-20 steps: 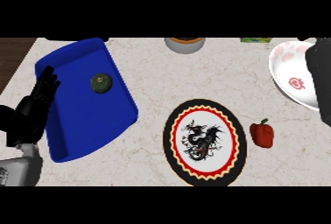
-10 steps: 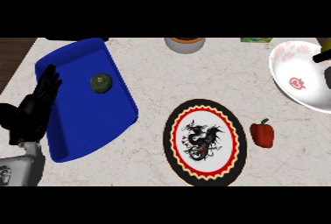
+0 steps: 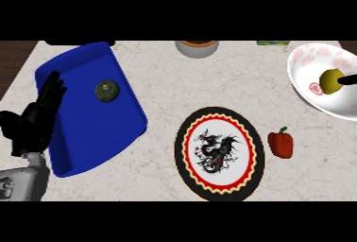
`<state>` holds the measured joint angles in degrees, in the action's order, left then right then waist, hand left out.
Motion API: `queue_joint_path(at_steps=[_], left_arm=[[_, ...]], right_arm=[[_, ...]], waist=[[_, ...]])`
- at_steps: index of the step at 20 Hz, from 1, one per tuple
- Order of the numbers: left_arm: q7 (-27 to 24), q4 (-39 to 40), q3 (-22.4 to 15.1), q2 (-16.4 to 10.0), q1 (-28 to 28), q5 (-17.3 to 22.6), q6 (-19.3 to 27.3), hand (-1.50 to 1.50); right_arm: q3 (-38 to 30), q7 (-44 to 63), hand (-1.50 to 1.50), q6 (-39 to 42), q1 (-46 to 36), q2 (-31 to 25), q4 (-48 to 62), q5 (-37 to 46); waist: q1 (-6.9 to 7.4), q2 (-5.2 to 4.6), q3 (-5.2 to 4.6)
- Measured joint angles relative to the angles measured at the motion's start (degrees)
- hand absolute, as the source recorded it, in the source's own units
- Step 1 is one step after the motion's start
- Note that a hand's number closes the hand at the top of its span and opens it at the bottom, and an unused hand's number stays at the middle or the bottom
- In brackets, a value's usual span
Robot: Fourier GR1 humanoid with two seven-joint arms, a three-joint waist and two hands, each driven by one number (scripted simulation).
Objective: Pick the lemon from the plate and place it in the bowl
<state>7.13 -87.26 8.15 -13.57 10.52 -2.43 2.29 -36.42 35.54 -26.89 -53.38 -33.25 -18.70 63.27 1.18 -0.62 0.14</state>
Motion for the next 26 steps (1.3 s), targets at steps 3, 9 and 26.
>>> queue_joint_path(at_steps=[3, 9, 26], left_arm=[[-0.28, -0.68, -0.09, 0.23, -1.31, 0.0, -0.08, 0.0], [-0.01, -1.16, 0.19, 0.2, -2.04, -0.08, 0.15, 0.0], [0.85, -4.67, 2.26, -0.62, -5.99, 0.93, -0.55, 0.0]], right_arm=[[-3.5, -5.7, -1.5, -4.14, 0.65, 0.51, -2.87, -4.83], [-11.12, -17.82, -1.5, -14.46, 1.64, 4.21, -12.85, -16.53], [-17.23, -23.26, -1.5, 5.61, 35.68, 22.01, -65.08, -44.11]], waist=[[-0.22, 0.21, 0.04], [-1.34, 0.79, 0.06], [-3.37, 1.43, -0.22]])
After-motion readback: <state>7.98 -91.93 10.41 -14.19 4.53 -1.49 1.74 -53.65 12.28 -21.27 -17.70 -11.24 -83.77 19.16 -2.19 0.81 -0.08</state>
